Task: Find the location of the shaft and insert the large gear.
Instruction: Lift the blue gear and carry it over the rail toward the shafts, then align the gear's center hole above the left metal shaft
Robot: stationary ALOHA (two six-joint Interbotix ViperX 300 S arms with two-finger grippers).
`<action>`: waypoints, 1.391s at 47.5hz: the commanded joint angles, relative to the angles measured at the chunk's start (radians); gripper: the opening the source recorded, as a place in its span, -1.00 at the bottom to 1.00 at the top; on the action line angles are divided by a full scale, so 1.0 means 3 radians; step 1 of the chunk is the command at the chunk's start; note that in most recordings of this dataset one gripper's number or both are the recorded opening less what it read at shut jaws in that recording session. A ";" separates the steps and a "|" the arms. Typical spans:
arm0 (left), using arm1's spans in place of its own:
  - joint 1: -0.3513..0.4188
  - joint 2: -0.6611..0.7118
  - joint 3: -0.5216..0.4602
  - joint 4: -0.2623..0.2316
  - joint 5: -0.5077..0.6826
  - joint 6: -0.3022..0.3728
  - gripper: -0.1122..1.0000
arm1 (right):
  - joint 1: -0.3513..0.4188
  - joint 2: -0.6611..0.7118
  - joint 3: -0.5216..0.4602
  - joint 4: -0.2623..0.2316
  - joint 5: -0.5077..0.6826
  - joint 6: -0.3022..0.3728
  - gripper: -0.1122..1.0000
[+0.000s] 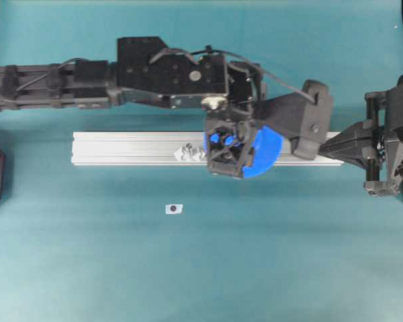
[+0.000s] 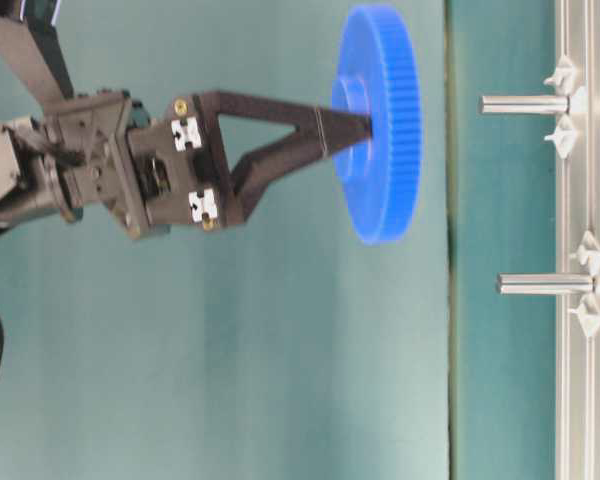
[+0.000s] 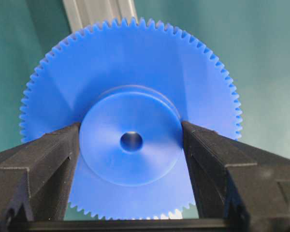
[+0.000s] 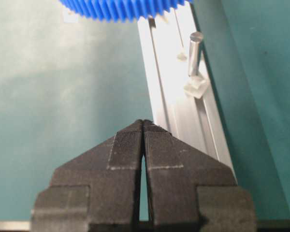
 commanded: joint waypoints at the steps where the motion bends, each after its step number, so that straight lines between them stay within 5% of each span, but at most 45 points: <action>1: 0.0036 -0.0051 -0.0153 0.0015 -0.0010 0.0010 0.46 | -0.0005 -0.0005 -0.0031 0.0000 -0.0020 0.0031 -0.81; 66: 0.0164 0.0430 -0.0389 0.0005 -0.0092 0.0005 0.46 | -0.0026 -0.0097 0.0000 0.0000 0.0000 0.0036 -0.81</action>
